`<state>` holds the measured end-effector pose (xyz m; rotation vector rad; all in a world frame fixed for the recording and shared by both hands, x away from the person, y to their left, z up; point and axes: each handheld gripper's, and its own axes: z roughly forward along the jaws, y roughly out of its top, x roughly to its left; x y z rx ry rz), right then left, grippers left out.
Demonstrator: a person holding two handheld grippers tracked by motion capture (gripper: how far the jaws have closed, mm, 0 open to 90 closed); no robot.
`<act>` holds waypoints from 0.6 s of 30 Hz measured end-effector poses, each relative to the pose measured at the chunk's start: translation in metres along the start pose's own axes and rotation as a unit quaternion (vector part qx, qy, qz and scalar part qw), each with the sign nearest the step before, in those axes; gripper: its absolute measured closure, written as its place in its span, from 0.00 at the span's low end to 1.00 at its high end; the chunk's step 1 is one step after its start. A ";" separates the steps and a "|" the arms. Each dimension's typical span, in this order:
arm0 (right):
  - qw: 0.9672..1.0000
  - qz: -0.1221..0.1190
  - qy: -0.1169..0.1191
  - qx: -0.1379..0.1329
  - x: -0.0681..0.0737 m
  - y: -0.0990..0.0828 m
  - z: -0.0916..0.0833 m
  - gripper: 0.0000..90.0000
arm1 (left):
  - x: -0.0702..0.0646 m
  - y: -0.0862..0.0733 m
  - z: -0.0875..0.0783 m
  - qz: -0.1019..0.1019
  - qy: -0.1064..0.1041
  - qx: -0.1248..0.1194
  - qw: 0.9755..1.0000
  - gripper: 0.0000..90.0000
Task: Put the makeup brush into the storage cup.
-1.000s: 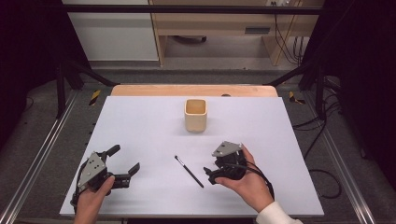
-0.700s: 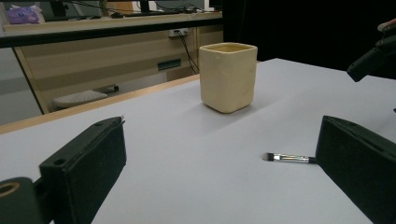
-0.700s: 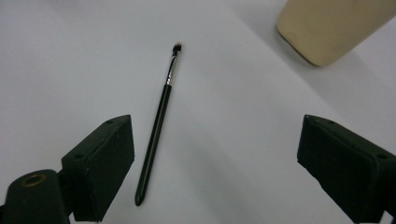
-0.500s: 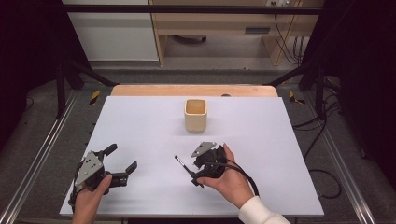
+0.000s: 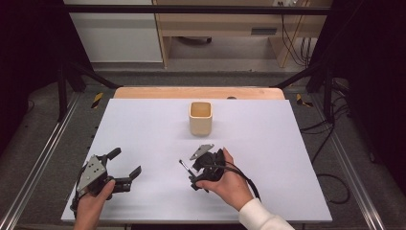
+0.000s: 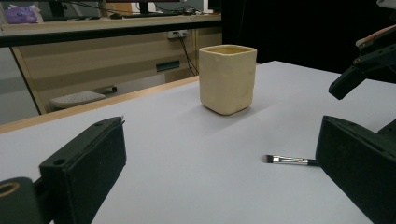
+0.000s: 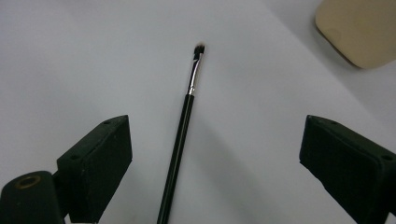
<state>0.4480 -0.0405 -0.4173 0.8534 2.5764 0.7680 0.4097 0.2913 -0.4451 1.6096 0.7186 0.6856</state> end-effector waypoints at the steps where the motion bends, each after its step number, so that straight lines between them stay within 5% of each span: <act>1: 1.000 0.004 0.002 0.004 0.000 0.000 0.002 0.10 | 0.000 0.000 -0.001 0.001 -0.003 -0.003 1.000 0.02; 18: 1.000 0.007 0.025 0.015 0.007 0.007 0.014 0.07 | 0.001 0.000 0.000 0.000 0.000 0.000 1.000 0.02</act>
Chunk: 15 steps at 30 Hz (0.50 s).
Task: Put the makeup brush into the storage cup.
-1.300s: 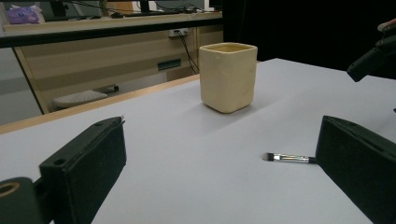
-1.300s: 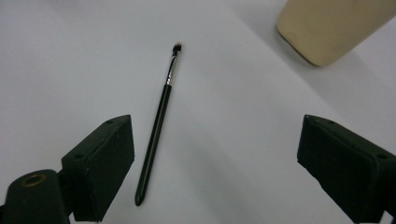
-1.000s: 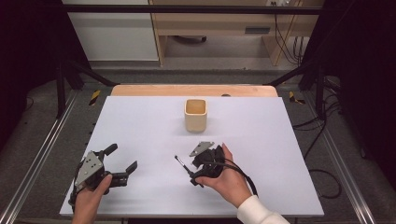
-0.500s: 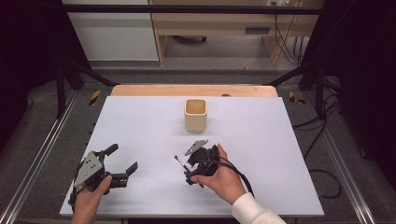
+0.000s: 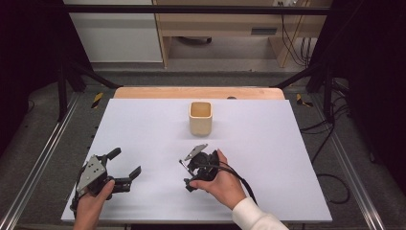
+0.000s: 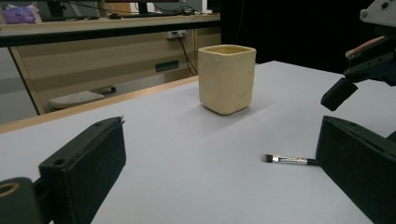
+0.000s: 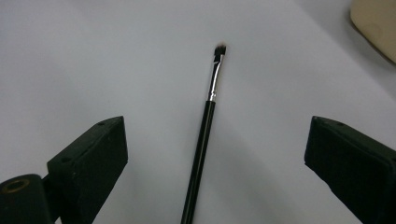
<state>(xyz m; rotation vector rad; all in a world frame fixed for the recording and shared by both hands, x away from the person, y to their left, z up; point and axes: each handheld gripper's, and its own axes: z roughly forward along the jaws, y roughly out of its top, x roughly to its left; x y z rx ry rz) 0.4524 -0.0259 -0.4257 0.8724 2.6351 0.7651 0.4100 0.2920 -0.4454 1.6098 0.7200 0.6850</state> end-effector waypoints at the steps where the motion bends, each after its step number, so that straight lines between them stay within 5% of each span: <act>1: 1.000 0.000 -0.001 -0.001 0.001 0.001 0.001 0.08 | 0.000 0.000 0.000 -0.001 0.000 0.000 1.000 0.02; 15: 1.000 0.010 0.014 0.002 0.009 0.014 0.011 0.07 | 0.002 -0.001 -0.001 -0.002 0.003 0.001 1.000 0.02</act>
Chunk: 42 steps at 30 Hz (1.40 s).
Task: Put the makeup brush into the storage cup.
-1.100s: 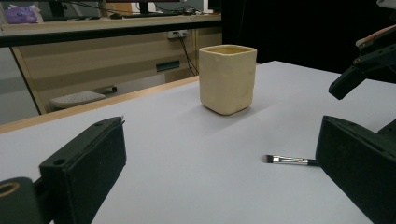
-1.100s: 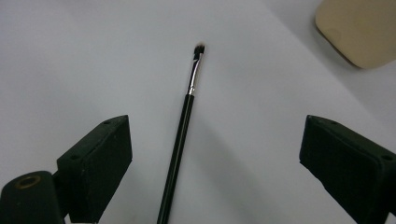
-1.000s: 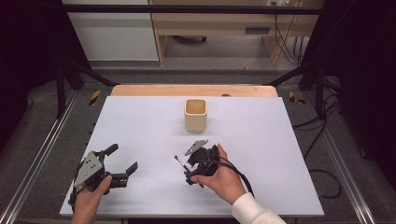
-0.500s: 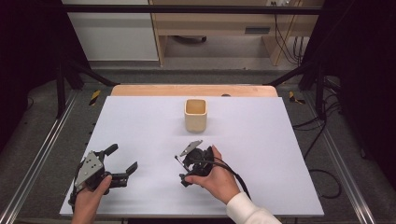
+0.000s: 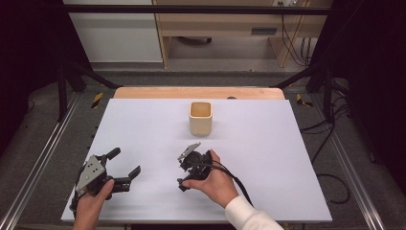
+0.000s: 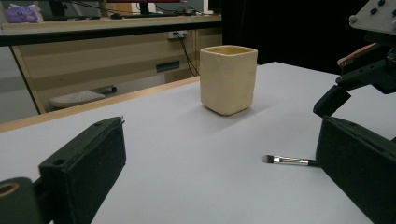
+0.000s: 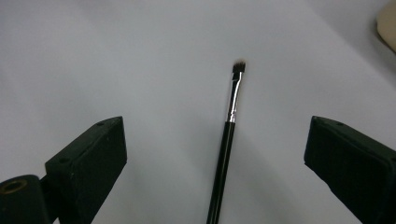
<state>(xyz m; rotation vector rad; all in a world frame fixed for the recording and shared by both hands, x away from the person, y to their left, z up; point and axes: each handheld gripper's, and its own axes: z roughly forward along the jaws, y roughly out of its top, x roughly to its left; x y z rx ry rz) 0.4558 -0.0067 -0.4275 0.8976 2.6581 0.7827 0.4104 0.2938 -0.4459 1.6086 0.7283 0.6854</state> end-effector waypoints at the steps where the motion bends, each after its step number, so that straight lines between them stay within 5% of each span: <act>1: 1.000 -0.002 0.001 0.001 0.000 0.001 0.001 0.07 | 0.000 0.000 0.000 0.000 0.000 0.000 1.000 0.02; 21: 1.000 0.021 -0.018 0.014 -0.011 0.003 0.015 0.18 | 0.001 0.000 0.000 -0.001 0.000 0.000 1.000 0.02; 30: 1.000 0.021 -0.010 0.006 -0.010 -0.006 0.016 0.31 | 0.001 -0.001 0.001 0.000 0.000 0.003 1.000 0.02; 42: 1.000 0.023 -0.001 0.003 -0.010 -0.014 0.018 0.36 | 0.002 -0.001 0.001 -0.004 0.002 0.003 1.000 0.02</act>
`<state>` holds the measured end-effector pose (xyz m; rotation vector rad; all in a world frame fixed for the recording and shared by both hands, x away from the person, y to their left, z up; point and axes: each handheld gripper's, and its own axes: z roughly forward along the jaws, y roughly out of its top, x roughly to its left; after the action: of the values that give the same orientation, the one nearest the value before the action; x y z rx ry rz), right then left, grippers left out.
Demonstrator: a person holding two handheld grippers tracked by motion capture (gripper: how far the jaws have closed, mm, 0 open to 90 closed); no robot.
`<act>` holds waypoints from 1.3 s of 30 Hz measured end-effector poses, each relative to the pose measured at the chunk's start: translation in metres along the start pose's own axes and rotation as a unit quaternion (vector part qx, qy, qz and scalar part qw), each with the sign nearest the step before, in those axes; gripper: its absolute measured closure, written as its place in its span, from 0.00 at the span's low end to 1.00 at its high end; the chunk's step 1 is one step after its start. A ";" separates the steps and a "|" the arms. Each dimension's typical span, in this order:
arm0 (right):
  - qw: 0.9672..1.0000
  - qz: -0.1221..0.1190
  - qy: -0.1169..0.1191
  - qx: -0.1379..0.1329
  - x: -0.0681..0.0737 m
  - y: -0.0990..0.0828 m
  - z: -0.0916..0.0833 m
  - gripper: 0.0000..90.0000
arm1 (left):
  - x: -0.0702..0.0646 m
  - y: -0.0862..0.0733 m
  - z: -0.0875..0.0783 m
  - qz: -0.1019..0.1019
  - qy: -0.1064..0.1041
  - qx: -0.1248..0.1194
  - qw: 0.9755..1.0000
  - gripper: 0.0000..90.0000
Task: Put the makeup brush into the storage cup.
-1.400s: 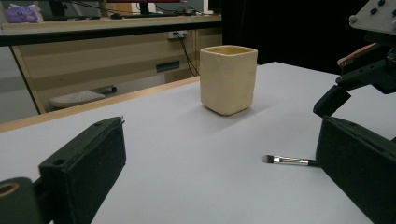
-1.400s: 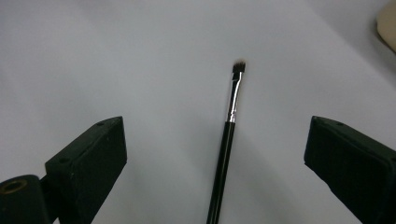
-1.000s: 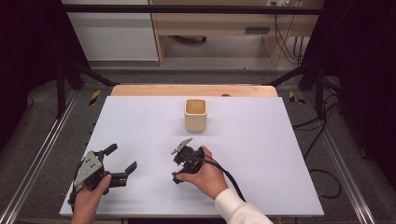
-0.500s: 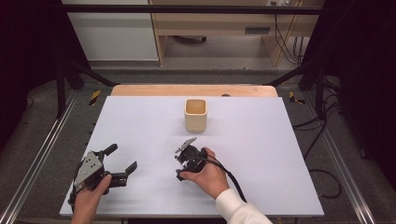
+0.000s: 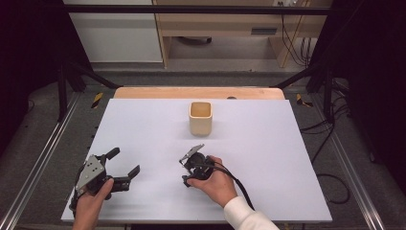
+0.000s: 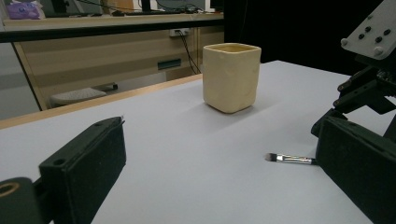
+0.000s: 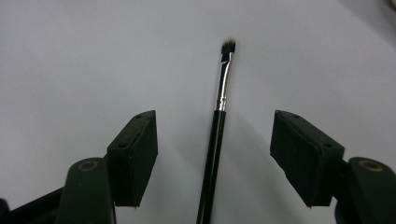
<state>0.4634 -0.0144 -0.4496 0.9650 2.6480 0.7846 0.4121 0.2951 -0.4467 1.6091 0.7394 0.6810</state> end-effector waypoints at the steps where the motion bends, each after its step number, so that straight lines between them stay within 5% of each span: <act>1: 1.000 0.000 0.000 0.000 0.000 0.000 0.000 0.36 | 0.000 0.000 0.000 0.000 0.000 0.000 1.000 0.02; 16: 1.000 0.009 0.009 0.009 0.002 -0.006 0.003 0.59 | 0.000 0.000 0.001 0.002 -0.001 0.003 1.000 0.02; 39: 0.999 0.028 0.016 0.017 -0.001 -0.006 0.003 0.77 | -0.001 0.000 0.001 0.003 -0.003 0.004 1.000 0.02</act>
<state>0.4623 -0.0179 -0.4548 1.0467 2.6800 0.7759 0.4123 0.2933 -0.4472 1.6208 0.7330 0.6782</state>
